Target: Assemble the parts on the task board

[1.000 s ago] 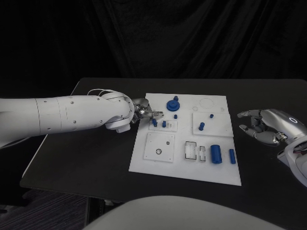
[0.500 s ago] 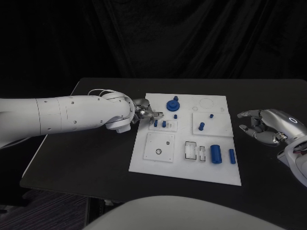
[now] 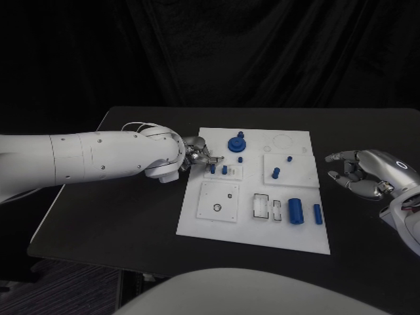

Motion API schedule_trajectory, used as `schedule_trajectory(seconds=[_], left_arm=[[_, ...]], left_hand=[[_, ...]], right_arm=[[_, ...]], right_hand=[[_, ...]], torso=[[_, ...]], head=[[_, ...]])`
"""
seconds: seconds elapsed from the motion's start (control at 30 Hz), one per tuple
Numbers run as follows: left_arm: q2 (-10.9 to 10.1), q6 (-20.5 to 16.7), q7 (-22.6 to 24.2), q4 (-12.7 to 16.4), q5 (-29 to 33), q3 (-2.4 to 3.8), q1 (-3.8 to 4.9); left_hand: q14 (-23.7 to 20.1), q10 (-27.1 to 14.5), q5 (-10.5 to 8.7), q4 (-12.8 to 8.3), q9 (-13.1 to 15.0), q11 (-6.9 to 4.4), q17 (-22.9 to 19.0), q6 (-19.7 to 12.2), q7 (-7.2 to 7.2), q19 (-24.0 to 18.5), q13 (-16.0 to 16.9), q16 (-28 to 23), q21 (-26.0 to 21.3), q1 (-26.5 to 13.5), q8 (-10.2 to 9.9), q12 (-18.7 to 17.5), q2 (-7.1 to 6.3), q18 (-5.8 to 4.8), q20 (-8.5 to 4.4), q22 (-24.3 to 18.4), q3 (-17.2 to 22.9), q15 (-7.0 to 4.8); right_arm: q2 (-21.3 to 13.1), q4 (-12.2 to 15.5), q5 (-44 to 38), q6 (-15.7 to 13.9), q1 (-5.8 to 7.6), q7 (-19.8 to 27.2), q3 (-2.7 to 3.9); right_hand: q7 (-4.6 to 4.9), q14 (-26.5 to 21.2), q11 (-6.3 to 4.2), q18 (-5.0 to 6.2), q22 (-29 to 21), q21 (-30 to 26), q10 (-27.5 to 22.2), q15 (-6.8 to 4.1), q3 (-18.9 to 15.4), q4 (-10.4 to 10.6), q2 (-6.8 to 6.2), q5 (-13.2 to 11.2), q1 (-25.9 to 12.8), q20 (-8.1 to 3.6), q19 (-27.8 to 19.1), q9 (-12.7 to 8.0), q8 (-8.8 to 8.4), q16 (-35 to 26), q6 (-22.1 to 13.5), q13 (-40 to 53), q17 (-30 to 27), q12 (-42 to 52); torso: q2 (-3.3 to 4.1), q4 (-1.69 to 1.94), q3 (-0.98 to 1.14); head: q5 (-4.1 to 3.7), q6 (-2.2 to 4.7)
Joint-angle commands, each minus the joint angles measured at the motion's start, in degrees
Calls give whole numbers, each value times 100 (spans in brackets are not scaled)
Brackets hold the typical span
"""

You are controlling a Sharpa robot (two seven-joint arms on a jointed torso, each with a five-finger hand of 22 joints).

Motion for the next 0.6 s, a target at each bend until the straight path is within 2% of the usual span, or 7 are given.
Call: schedule_trajectory(seconds=[0.03, 0.27, 0.37, 0.43, 0.53, 0.57, 0.6], left_arm=[[-3, 69, 44, 27, 13, 3, -8], [-32, -161, 66, 60, 13, 3, -8], [-70, -313, 83, 87, 12, 3, -8], [-108, -437, 105, 114, -63, 3, -8], [-159, -627, 136, 157, -313, 3, -7], [-175, -684, 143, 169, -379, 3, -6], [-202, -751, 143, 190, -455, 3, -3]], left_hand=[[595, 593, 71, 11, 85, -39, 1509, -40, -8, -37, 1508, -28, -20, 80, 8, 21, -10, 74, -11, 947, 63, -52], [595, 593, 119, 11, 73, -36, 1509, -84, 0, -24, 1508, -28, 0, 140, -17, 21, -100, 70, -12, 953, 96, -51], [595, 593, 32, 23, 66, -30, 1509, -95, 9, -9, 1508, -28, 20, 122, -27, 21, -165, 65, -11, 959, 79, -50], [595, 593, -321, 32, 53, -20, 1509, -104, 22, 6, 1508, -28, 37, 2, -42, 21, -199, 61, -8, 962, 24, -44], [595, 593, -1128, 30, 48, -12, 1509, -87, 35, 55, 1508, -28, 103, -264, -41, 21, -229, 47, -4, 981, -169, -38], [595, 593, -1284, 27, 49, -12, 1509, -72, 34, 73, 1508, -28, 126, -293, -35, 21, -248, 42, -3, 988, -228, -40], [595, 593, -1308, 28, 49, -13, 1509, -67, 33, 90, 1508, -28, 150, -298, -33, 21, -255, 37, -4, 995, -250, -40]], right_arm=[[-8, 12, 25, 2, -13, -63, 3], [-20, 18, 26, -10, -13, -61, 3], [-27, 20, 26, -16, -13, -61, 3], [-30, 20, 26, -20, -13, -60, 3], [-33, 17, 26, -22, -13, -59, 3], [-33, 15, 26, -23, -13, -59, 3], [-32, 12, 26, -25, -13, -60, 3]], right_hand=[[1, -28, 1, 110, 532, -23, -6, 0, 21, -2, -12, 27, 14, -1, -20, -8, 34, -27, 56, -4, 6, -17], [4, -27, 3, 111, 531, -26, -10, 1, 26, -4, -15, 31, 13, 0, -21, -10, 39, -26, 70, -8, 6, -19], [4, -27, 3, 111, 531, -26, -10, 1, 26, -4, -15, 31, 13, 0, -21, -10, 39, -26, 70, -8, 6, -19], [4, -27, 3, 111, 531, -26, -10, 1, 26, -4, -15, 31, 13, 0, -21, -10, 39, -26, 70, -8, 6, -19], [4, -27, 3, 111, 531, -26, -10, 1, 26, -4, -15, 31, 13, 0, -21, -10, 39, -26, 70, -8, 6, -19], [4, -27, 3, 111, 531, -26, -10, 1, 26, -4, -15, 31, 13, 0, -21, -10, 39, -26, 70, -8, 6, -19], [4, -27, 3, 111, 531, -26, -10, 1, 26, -4, -15, 31, 13, 0, -21, -10, 39, -26, 70, -8, 6, -19]], torso=[[0, 3, 0], [-4, -1, 0], [-4, -1, -1], [-4, -1, -2], [-1, 0, -2], [-1, 0, -4], [-1, 2, -3]], head=[[0, 0], [5, 0], [3, 0], [2, 0], [-2, 0], [-4, 0], [-5, 0]])
